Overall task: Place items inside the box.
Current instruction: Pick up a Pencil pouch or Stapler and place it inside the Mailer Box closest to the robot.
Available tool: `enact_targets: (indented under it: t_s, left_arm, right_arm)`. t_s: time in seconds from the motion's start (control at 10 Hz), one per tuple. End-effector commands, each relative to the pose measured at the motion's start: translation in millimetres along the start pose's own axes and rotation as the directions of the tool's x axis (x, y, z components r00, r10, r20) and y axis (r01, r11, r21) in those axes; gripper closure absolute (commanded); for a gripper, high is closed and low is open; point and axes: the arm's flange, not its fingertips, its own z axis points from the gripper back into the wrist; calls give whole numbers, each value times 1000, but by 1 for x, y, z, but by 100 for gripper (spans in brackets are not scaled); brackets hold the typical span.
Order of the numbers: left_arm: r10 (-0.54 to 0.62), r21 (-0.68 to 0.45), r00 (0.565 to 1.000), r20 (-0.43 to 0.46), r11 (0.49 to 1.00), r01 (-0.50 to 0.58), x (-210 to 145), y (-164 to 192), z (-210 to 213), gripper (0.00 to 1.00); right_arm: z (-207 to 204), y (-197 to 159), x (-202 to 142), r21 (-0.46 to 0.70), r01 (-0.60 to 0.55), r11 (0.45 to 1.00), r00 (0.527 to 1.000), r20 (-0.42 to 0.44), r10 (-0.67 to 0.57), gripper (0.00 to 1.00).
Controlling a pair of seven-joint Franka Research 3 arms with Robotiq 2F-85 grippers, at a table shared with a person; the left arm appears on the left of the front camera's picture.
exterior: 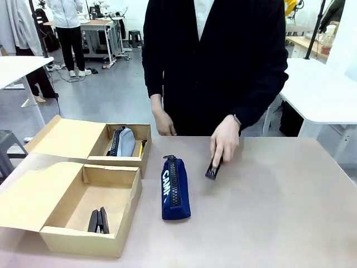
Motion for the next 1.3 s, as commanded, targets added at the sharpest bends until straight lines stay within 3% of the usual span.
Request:
enact_targets:
  t_s: [0.0,0.3,0.5,0.6,0.7,0.8,0.9,1.0,1.1,1.2]
  left_arm:
    - [-16,-19,1000,8,1000,17,0,-2,-1,0]
    - [-16,-19,1000,8,1000,17,0,-2,-1,0]
    - [-16,-19,1000,8,1000,17,0,-2,-1,0]
    - [-16,-19,1000,8,1000,17,0,-2,-1,0]
    - [-16,-19,1000,8,1000,17,0,-2,-1,0]
    - [-16,-19,1000,8,1000,17,0,-2,-1,0]
    - [-16,-19,1000,8,1000,17,0,-2,-1,0]
    - [-16,-19,1000,8,1000,17,0,-2,-1,0]
    - [-16,-19,1000,8,1000,17,0,-2,-1,0]
    - [-16,-19,1000,8,1000,17,0,-2,-1,0]
  right_arm:
    - [-23,56,-2,-5,-58,998,997,-47,58,0]
    - [-124,210,-9,-97,-262,960,961,-112,251,0]
    - [-212,281,-41,-182,-386,904,919,-162,359,0]
    - [-245,294,-60,-250,-445,860,894,-167,415,0]
    - [-246,293,-62,-315,-473,823,881,-156,446,0]
    - [-231,291,-85,-152,-439,886,893,-188,410,0]
    - [-231,291,-85,-152,-439,886,893,-188,410,0]
    - [-260,298,-83,-210,-489,846,868,-206,451,0]
    - [-256,290,-86,-212,-503,838,864,-142,482,0]
    - [-255,289,-86,-186,-509,840,860,-142,490,0]
